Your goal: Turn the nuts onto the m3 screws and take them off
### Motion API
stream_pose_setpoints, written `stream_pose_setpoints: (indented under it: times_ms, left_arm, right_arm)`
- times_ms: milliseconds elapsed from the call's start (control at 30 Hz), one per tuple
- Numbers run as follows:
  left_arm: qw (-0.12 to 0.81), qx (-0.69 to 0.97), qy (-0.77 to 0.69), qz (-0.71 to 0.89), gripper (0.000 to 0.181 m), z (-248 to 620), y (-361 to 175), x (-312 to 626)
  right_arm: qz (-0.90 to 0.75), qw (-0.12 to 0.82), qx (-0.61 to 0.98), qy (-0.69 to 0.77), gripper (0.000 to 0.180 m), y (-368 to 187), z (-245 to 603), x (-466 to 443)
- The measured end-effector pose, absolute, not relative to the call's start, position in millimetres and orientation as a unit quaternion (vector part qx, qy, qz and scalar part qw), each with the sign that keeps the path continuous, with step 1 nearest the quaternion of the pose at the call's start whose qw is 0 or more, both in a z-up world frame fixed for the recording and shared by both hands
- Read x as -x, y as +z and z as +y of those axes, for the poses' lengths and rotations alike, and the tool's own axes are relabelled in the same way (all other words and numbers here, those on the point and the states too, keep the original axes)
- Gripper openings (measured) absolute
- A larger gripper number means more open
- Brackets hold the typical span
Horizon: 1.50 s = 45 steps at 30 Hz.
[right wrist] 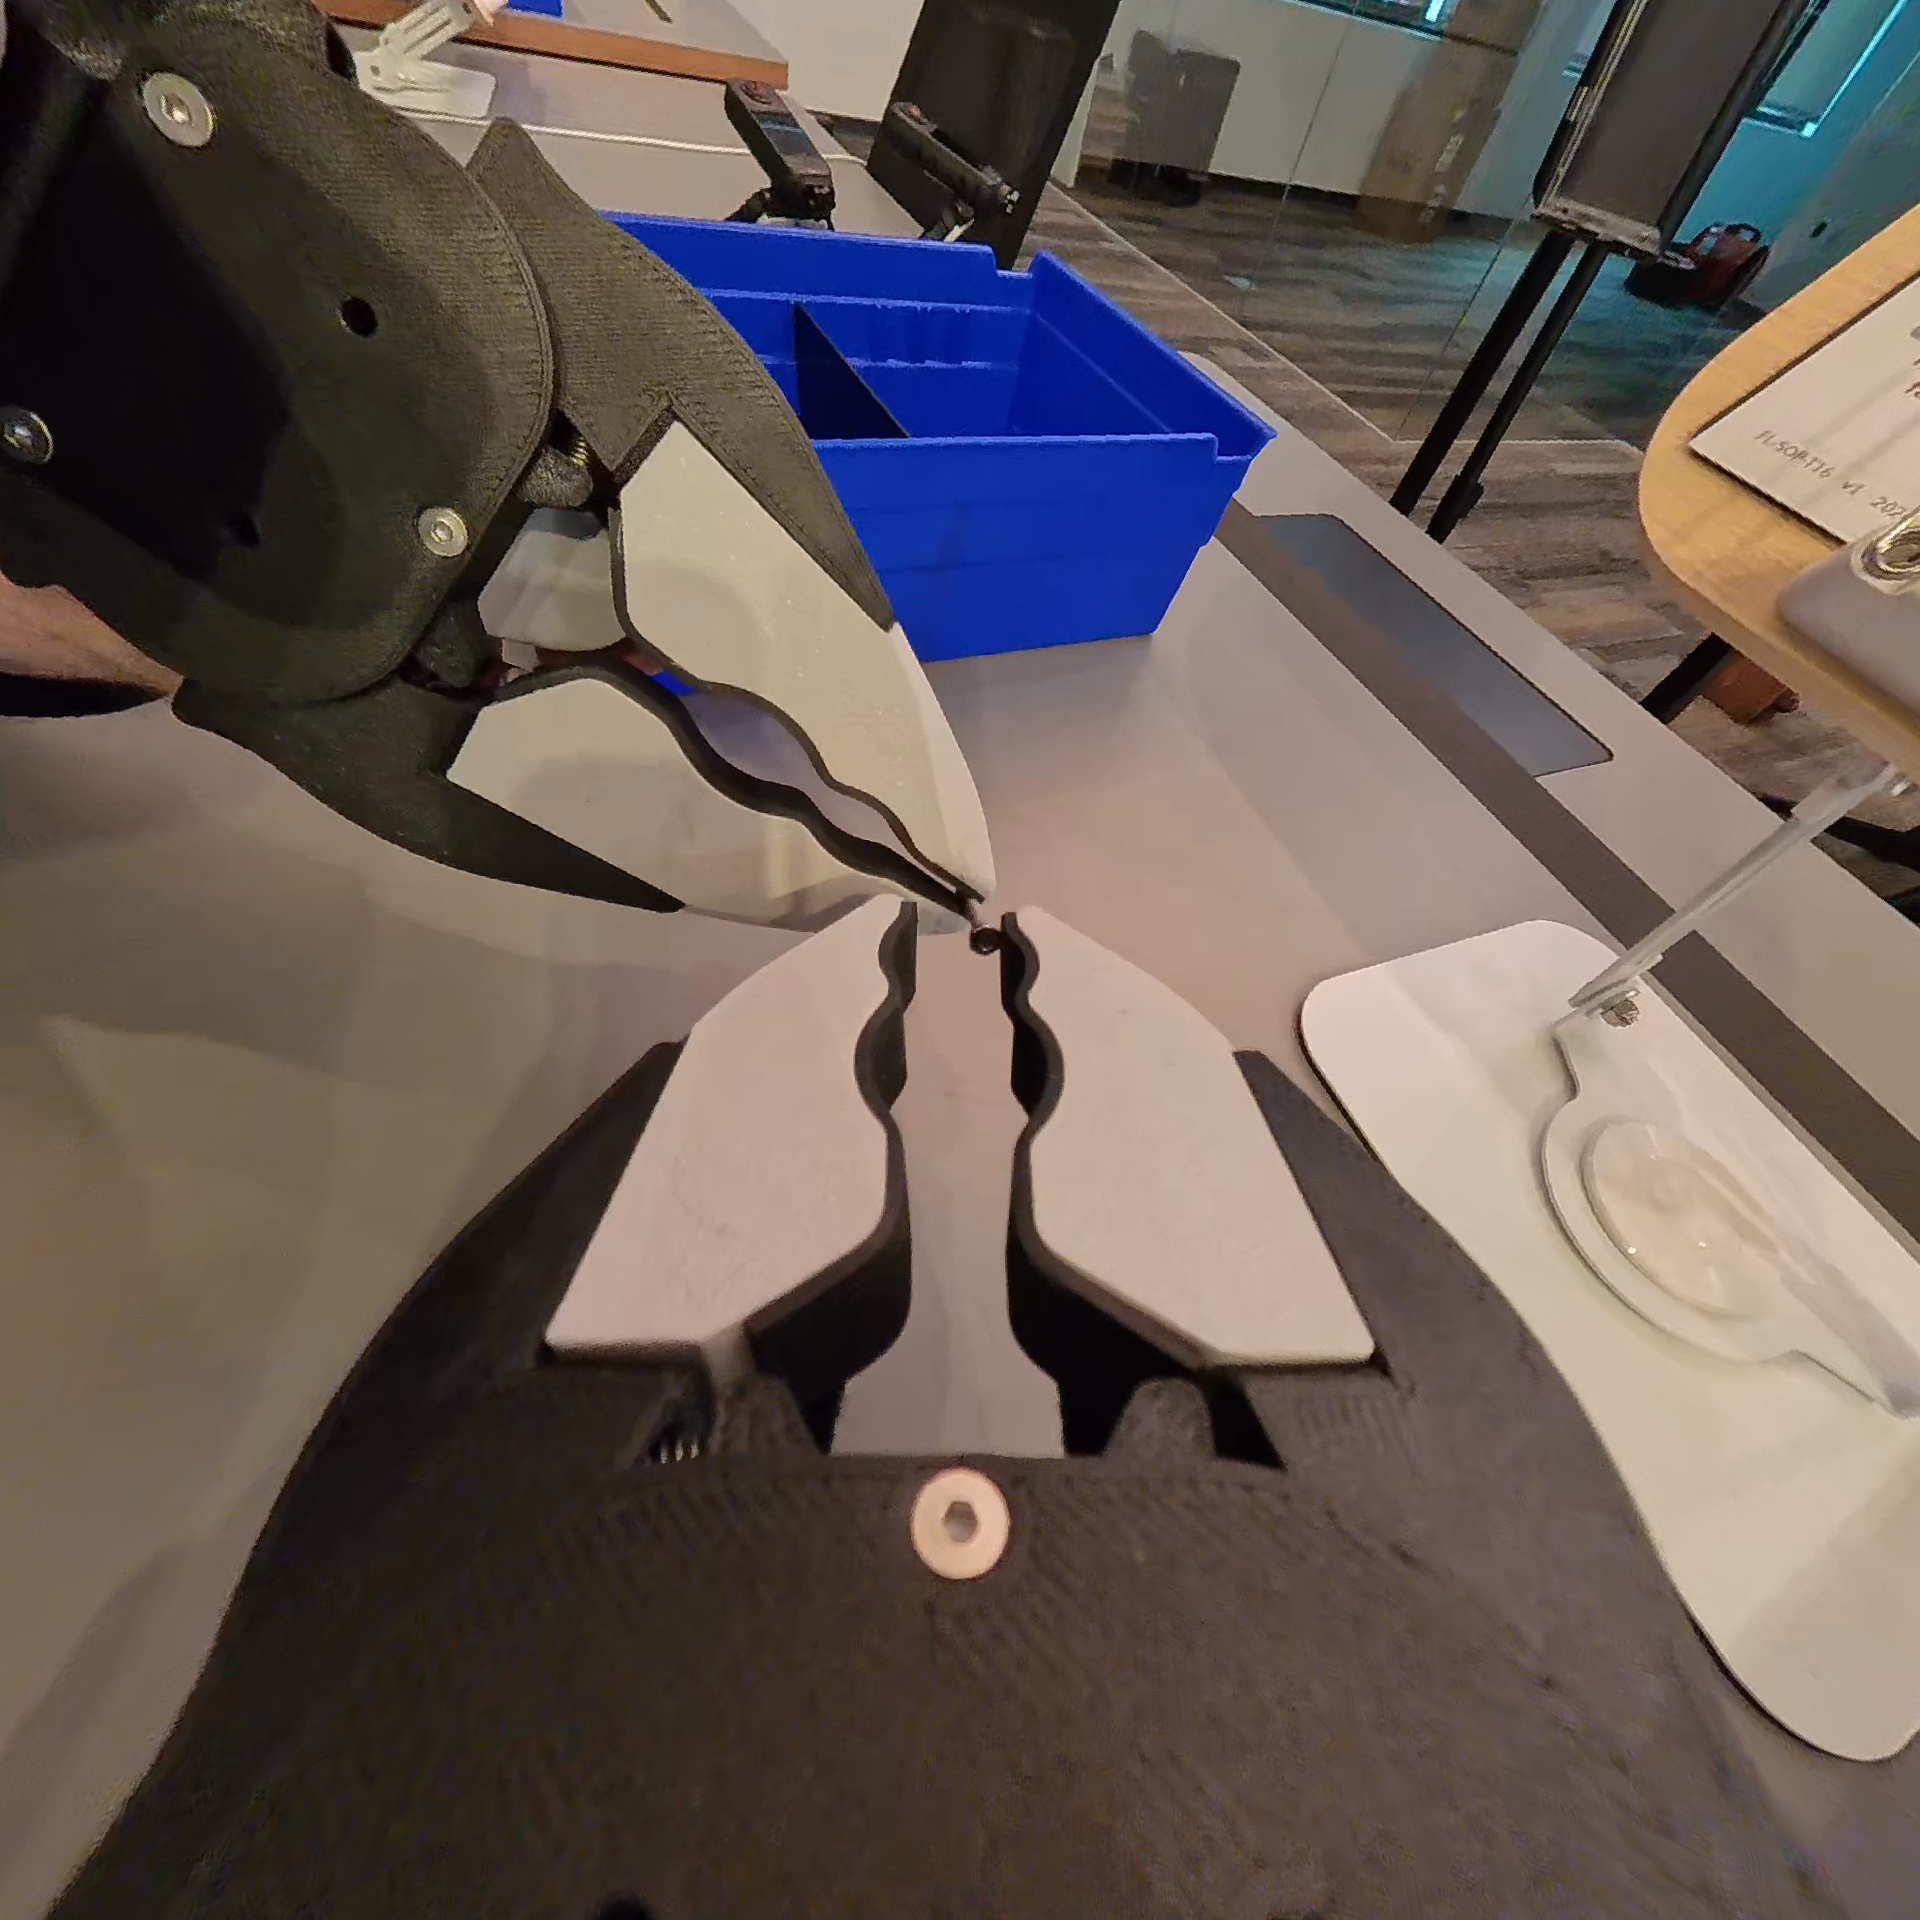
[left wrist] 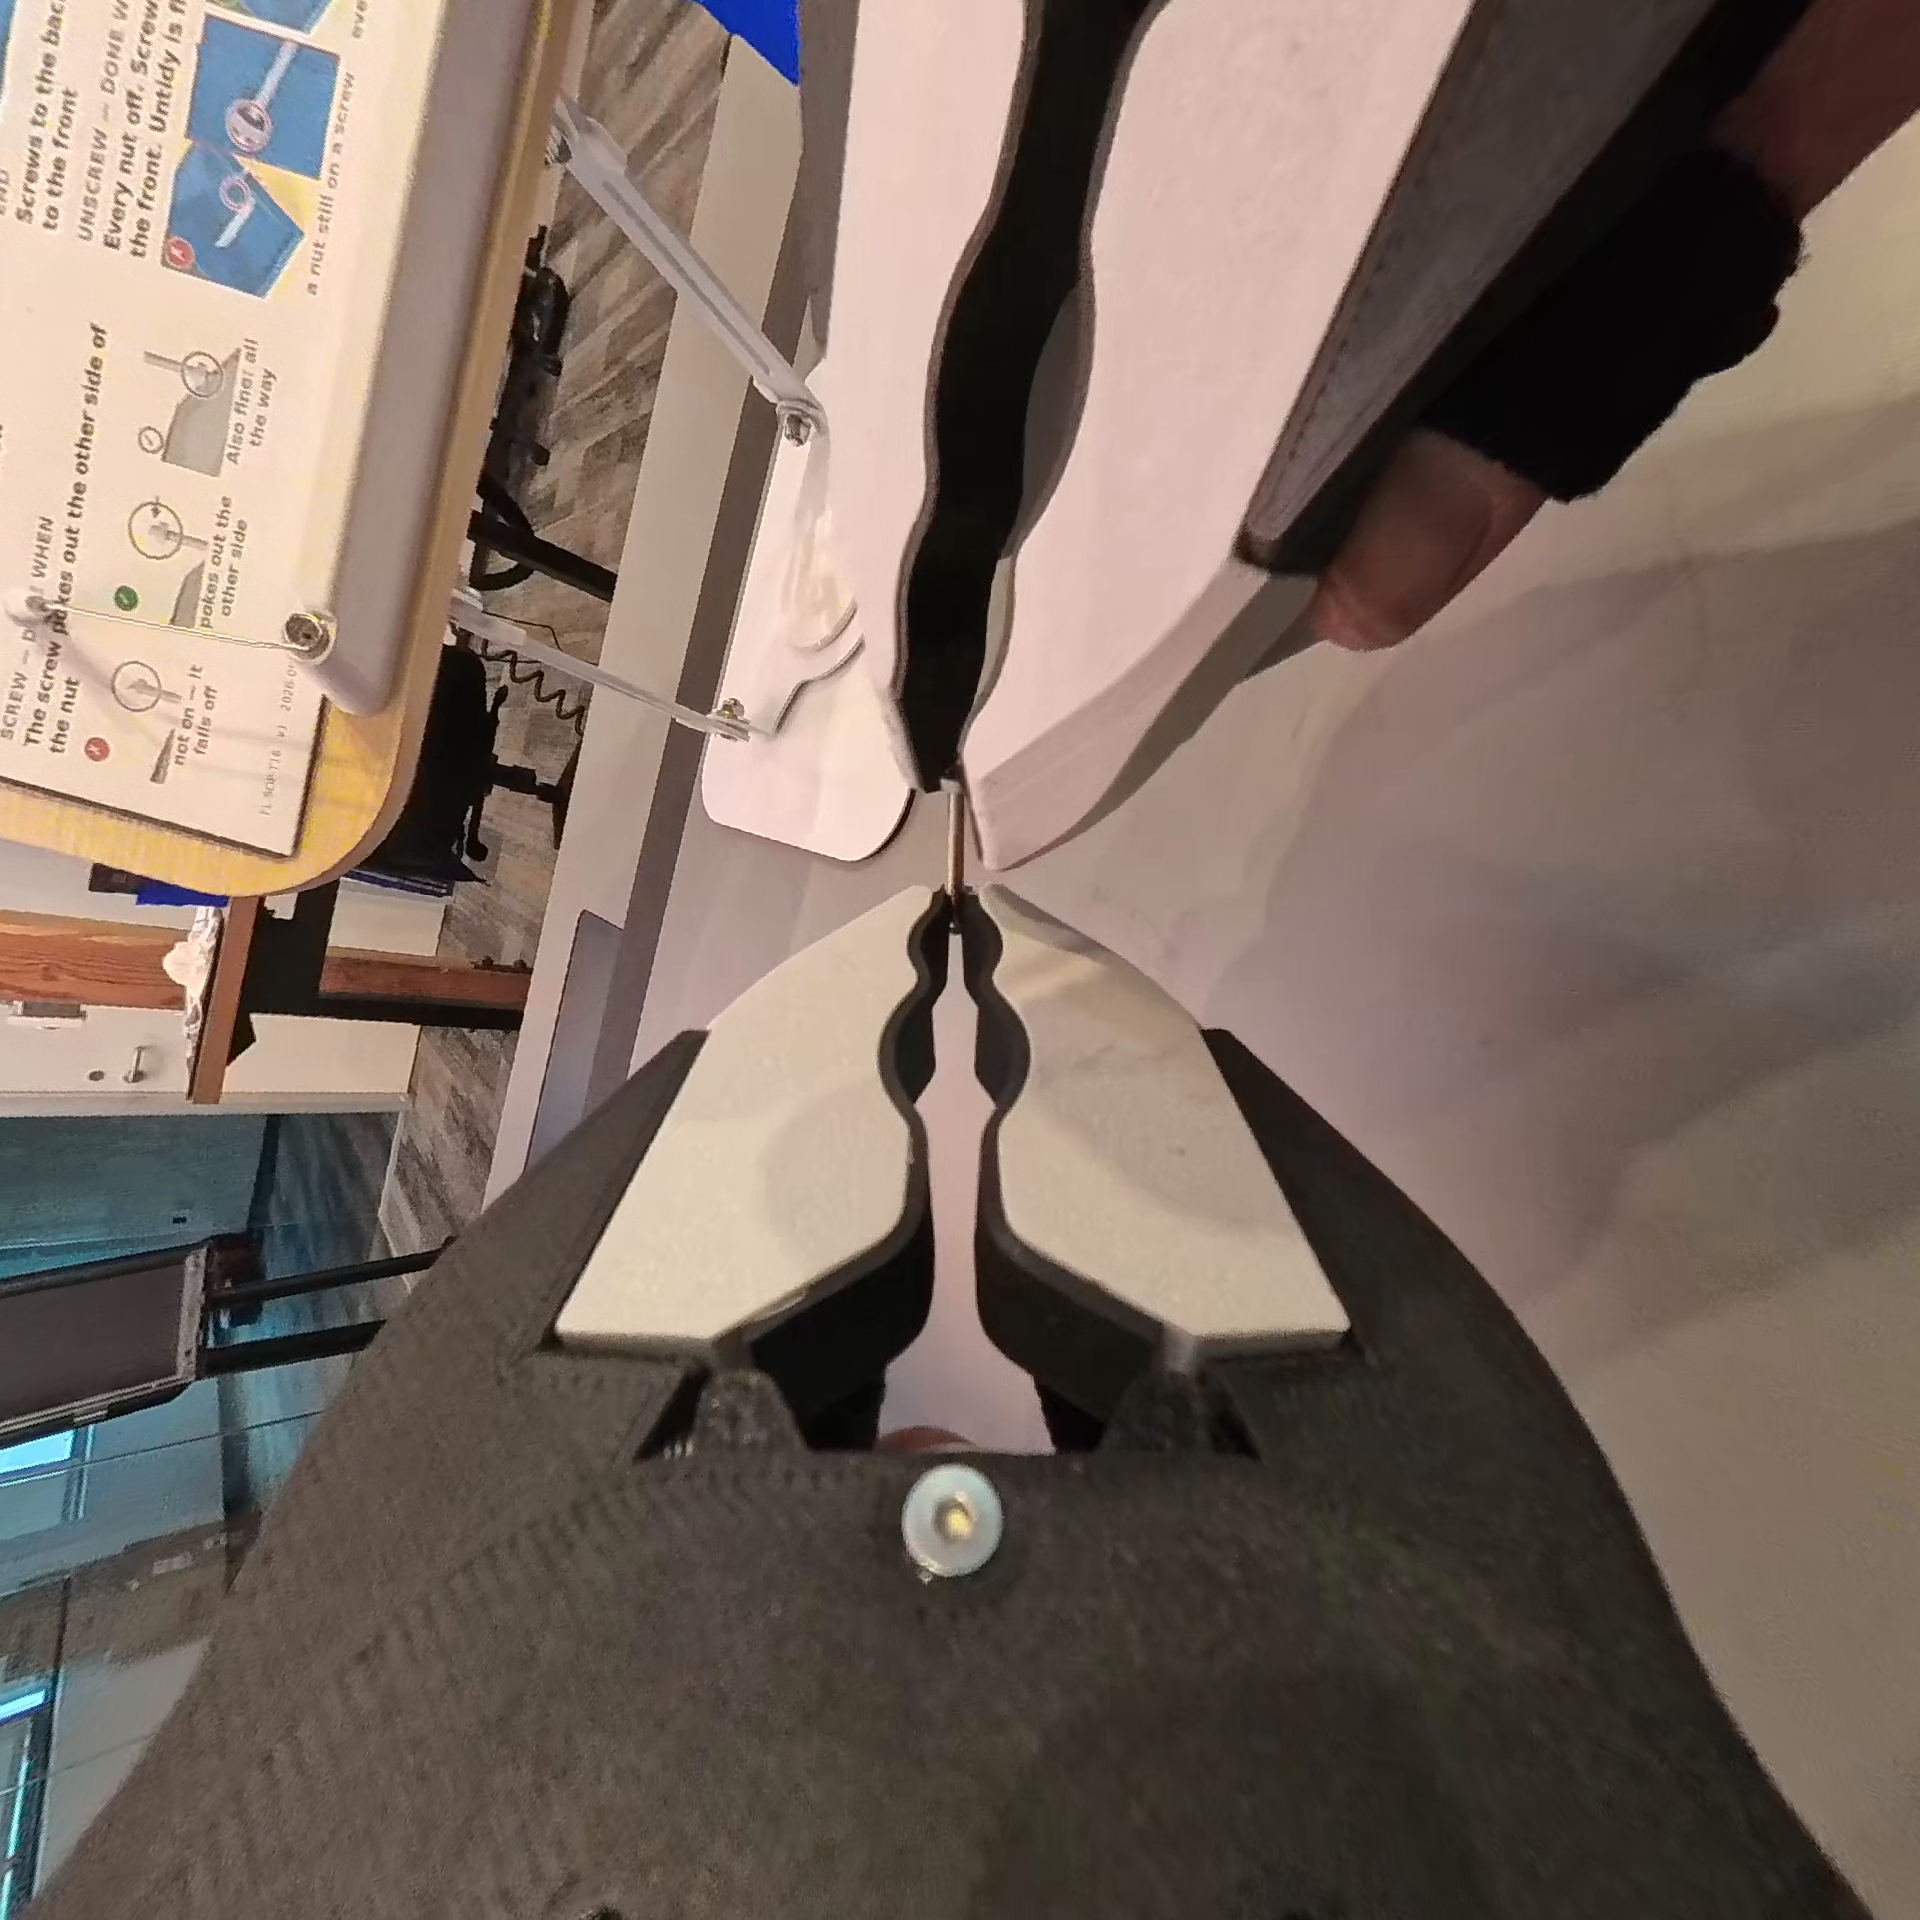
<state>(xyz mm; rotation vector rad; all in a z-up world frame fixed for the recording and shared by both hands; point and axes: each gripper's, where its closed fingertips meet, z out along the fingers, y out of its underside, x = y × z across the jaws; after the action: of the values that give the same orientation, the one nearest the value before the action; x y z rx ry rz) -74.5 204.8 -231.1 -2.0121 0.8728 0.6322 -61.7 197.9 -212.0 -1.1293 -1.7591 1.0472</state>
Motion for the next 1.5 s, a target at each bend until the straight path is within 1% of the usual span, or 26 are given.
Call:
stream_pose_setpoints:
  times_ms: [33,267,333,533,800,1000,1200,1500]
  left_arm:
    - [0.417,0.802,0.251,0.348,0.002,205,-231,74]
    - [0.422,0.8,0.248,0.346,0.002,205,-230,74]
    - [0.423,0.8,0.247,0.345,0.002,205,-229,74]
    - [0.425,0.802,0.24,0.344,0.002,205,-230,73]
    - [0.432,0.8,0.239,0.342,0.002,205,-228,72]
    - [0.442,0.797,0.234,0.339,0.002,205,-226,72]
    - [0.445,0.798,0.22,0.341,0.002,205,-226,70]
    - [0.459,0.798,0.201,0.336,0.002,204,-226,67]
  right_arm:
    - [-0.693,0.391,0.444,0.412,0.016,-212,198,62]
    - [-0.698,0.377,0.446,0.414,0.017,-217,197,59]
    - [-0.709,0.36,0.443,0.415,0.012,-222,194,57]
    - [-0.698,0.393,0.436,0.409,0.025,-211,199,58]
    - [-0.716,0.382,0.421,0.406,0.025,-214,193,58]
    - [-0.721,0.355,0.432,0.408,0.02,-221,194,54]
    - [-0.716,0.402,0.387,0.42,0.025,-199,193,53]
    - [-0.744,0.384,0.375,0.399,0.024,-208,194,51]
